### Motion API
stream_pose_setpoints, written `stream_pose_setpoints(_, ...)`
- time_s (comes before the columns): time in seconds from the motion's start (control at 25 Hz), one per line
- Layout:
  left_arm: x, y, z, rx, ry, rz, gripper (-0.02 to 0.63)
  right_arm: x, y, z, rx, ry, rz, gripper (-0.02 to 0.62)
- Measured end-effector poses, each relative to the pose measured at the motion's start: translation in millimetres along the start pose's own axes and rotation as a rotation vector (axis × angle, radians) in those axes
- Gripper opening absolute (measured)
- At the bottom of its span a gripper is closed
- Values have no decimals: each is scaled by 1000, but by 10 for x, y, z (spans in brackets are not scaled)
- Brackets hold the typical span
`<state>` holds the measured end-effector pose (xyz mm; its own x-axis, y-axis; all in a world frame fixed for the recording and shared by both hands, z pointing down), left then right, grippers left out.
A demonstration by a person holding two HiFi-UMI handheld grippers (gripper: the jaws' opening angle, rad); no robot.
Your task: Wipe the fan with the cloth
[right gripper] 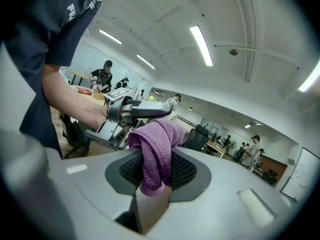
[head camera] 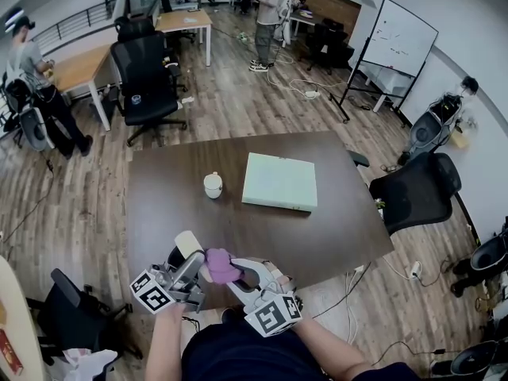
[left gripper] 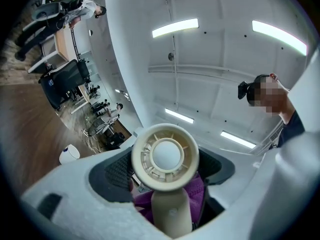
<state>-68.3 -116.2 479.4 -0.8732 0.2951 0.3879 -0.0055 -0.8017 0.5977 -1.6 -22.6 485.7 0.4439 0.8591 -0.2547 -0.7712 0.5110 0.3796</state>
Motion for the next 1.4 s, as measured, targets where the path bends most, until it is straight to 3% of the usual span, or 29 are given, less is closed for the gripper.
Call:
stream_pose_setpoints(0.52,36,47,-156,9,-44,-11,380,26,171,50,-20,11,-61,115)
stream_pose_setpoints(0.92,12,-61,-191,31,-69,60,380,-63,236,216,-220,4,-103,115)
stream_pose_setpoints(1.4,-113,-310,-14,-1,20,126,380,-57,-24,87,-237,-24,-59,115)
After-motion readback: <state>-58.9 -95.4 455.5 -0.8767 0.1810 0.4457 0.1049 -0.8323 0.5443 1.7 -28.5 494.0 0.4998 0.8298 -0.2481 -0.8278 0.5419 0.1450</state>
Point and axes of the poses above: the fingertips, and each gripper's own axes: x backward along the fingers, y to its left, z out of its underside, the point moved 3 cm from there along x, backward along the fingers, and after that the axes turned 5 degrees about -x, right-handed, at the moved point
